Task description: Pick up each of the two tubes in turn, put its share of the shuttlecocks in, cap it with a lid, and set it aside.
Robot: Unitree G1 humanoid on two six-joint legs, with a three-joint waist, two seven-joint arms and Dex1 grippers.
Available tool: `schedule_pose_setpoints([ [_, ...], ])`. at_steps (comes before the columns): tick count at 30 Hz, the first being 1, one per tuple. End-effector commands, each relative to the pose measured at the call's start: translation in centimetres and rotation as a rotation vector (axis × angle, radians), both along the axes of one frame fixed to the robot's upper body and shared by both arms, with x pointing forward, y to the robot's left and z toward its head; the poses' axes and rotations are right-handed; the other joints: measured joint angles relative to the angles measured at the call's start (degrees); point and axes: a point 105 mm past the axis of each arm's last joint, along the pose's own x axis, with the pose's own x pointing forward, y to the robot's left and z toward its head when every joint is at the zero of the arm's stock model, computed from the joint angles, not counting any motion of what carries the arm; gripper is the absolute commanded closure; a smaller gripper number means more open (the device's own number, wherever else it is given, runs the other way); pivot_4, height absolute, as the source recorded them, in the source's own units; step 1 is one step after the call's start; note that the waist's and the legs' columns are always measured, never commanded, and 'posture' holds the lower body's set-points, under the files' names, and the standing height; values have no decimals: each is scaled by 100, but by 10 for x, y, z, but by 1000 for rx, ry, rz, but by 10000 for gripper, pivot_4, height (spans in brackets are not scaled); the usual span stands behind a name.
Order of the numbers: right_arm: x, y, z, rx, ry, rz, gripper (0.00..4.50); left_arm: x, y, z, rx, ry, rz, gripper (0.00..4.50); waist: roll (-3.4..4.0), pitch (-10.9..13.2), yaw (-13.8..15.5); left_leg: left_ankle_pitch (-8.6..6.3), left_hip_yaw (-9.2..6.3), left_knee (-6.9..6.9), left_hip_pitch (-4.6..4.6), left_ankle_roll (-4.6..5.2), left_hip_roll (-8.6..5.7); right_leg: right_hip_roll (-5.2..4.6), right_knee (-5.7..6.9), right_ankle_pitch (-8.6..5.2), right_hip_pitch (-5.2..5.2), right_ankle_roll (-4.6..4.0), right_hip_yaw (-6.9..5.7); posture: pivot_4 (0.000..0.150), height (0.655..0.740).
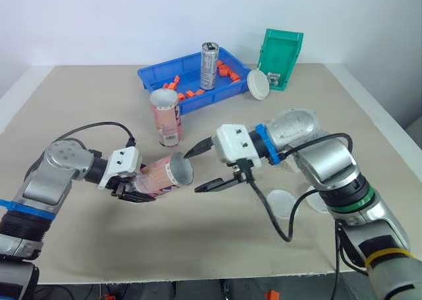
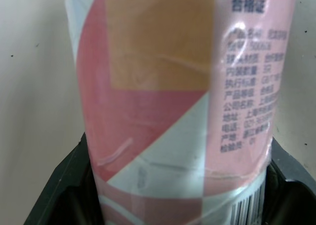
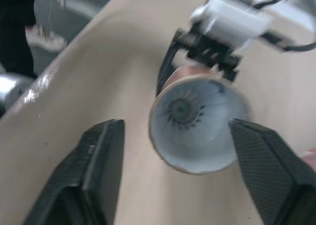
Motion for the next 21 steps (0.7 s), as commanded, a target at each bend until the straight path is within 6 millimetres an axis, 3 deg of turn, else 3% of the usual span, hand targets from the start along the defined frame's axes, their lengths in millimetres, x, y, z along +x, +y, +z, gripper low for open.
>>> schedule_pose_setpoints([
  [1,13,-30,17,54,-9,-129,9729,4,1,11,-19,-37,15,12376,0,0,7,0,0,1,-1,0,0,0,0,0,0,0,0,1500,7400],
  [5,20,-73,4,33,33,-305,9729,5,0,23,-59,-60,21,12376,-1,0,7,0,0,-3,-2,0,0,1,0,-4,-3,1,0,1500,7400],
  [12,9,-123,-34,-16,145,-570,9729,1,-10,42,-146,-69,4,12376,0,2,-23,-4,-3,-12,-18,5,1,4,0,-6,-17,26,0,1500,7400],
  [16,20,-125,-48,31,172,-733,9729,-1,-9,36,-115,-49,5,12376,0,3,-67,-5,4,-12,-8,6,6,12,0,2,-19,20,7,1500,7400],
  [21,36,-111,-61,94,211,-871,9729,-2,-7,24,-45,-26,2,12376,-3,4,-64,2,1,-7,1,10,17,33,0,6,-13,-9,16,1500,7400],
])
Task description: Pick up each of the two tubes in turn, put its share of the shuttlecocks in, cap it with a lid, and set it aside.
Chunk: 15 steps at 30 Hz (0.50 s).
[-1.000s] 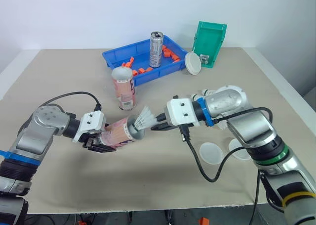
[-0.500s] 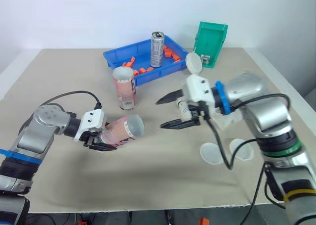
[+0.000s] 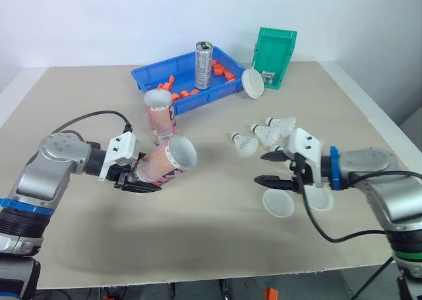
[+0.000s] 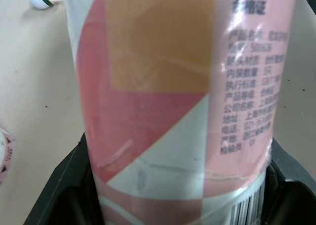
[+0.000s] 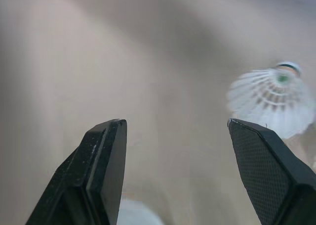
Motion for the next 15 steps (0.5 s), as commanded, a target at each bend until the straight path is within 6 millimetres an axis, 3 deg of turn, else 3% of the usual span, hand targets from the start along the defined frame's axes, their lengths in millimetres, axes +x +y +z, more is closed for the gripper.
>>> schedule_pose_setpoints([
  [1,9,7,4,-5,-47,-71,9729,-1,5,-1,70,-24,-4,12376,1,1,5,0,0,1,-1,0,0,2,0,1,0,0,4,1500,7400],
  [9,33,24,-3,-8,-58,-163,9729,-4,1,-6,71,-5,-8,12376,0,1,10,0,3,-2,-13,-1,-1,5,0,-1,-9,9,13,1500,7400],
  [15,54,23,-7,-16,-59,-271,9729,-7,-1,-7,66,-1,-6,12376,0,1,18,0,-1,-4,-28,-1,0,10,0,6,-22,20,14,1500,7400],
])
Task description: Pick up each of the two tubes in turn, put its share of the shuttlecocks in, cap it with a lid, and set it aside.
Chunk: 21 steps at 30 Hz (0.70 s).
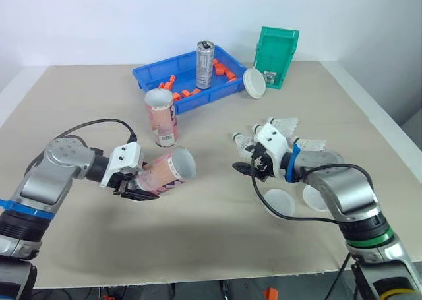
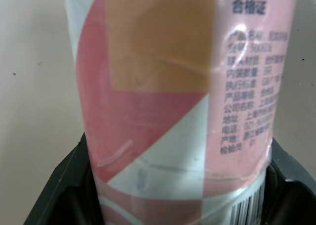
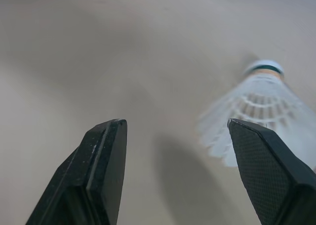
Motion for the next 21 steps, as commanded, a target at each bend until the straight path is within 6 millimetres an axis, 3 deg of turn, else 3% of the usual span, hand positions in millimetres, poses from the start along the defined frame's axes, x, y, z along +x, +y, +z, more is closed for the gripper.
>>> schedule_pose_setpoints([
  [1,10,-2,11,-4,-41,-49,9729,-2,-2,8,-3,-33,-8,12376,0,0,1,0,0,0,-4,0,0,0,0,0,-3,1,0,1500,7400],
  [10,26,3,9,17,-35,-134,9729,-5,-2,3,6,-27,2,12376,0,0,0,0,0,-2,-14,0,2,5,2,3,-21,-1,1,1500,7400],
  [13,27,4,8,14,-40,-155,16077,-5,-1,1,10,-26,3,12376,0,0,0,0,0,-2,-16,0,2,5,2,4,-22,0,1,1500,7400],
  [19,26,4,9,4,-60,-187,43512,-5,-1,0,10,-27,2,12376,1,0,0,0,0,-2,-16,0,2,5,3,4,-23,0,1,1500,7400],
  [21,23,4,11,8,-64,-184,44374,-6,-2,0,11,-27,1,12376,0,0,0,0,0,-2,-16,0,2,5,3,4,-22,0,2,1500,7400],
])
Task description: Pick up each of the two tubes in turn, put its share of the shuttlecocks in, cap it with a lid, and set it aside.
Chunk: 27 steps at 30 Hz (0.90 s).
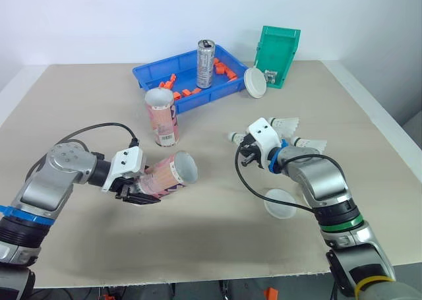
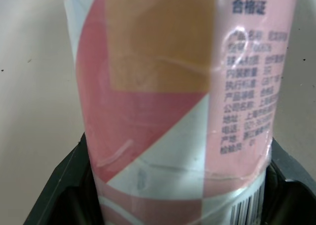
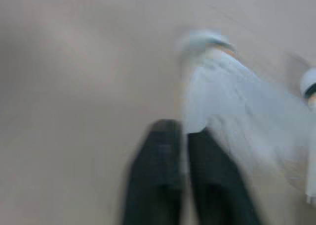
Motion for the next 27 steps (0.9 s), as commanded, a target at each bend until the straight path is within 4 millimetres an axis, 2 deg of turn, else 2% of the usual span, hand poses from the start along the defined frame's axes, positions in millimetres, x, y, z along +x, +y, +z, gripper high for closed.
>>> schedule_pose_setpoints([
  [1,-4,6,21,19,-69,21,44374,-2,0,4,9,-25,-12,12376,0,0,0,0,0,0,0,0,0,0,0,0,0,0,0,1500,7400],
  [8,-33,17,51,6,-134,221,44374,-2,0,4,11,-27,-10,12376,0,0,1,0,0,-1,-1,0,0,0,0,-1,-1,1,0,1500,7400],
  [12,-46,6,76,-85,-229,358,44374,-1,1,4,10,-27,-5,12376,0,1,2,0,0,-1,-1,0,0,0,0,-2,-1,1,1,1500,7400],
  [14,-70,2,91,-161,-272,559,44374,0,2,5,7,-30,0,12376,5,3,4,0,1,0,0,0,1,0,0,-2,-1,0,1,1500,7400],
  [16,-98,3,92,-226,-252,758,44374,2,2,5,6,-32,3,12376,6,4,15,0,3,-2,-1,0,0,-1,0,-5,-2,2,1,1500,7400],
  [18,-114,10,90,-240,-224,876,44374,3,2,6,3,-34,5,12376,4,2,2,-2,2,-6,4,4,2,0,0,-10,1,0,1,1500,7400],
  [22,-114,29,90,-231,-231,954,44374,6,1,6,0,-36,6,12376,4,3,-49,-2,5,-2,15,6,12,12,6,2,-2,-10,0,1500,7400],
  [27,-96,51,81,-283,-243,1005,44374,8,0,7,-1,-42,2,12376,2,3,-45,13,9,11,10,15,12,11,8,8,-3,-34,1,1500,7400],
])
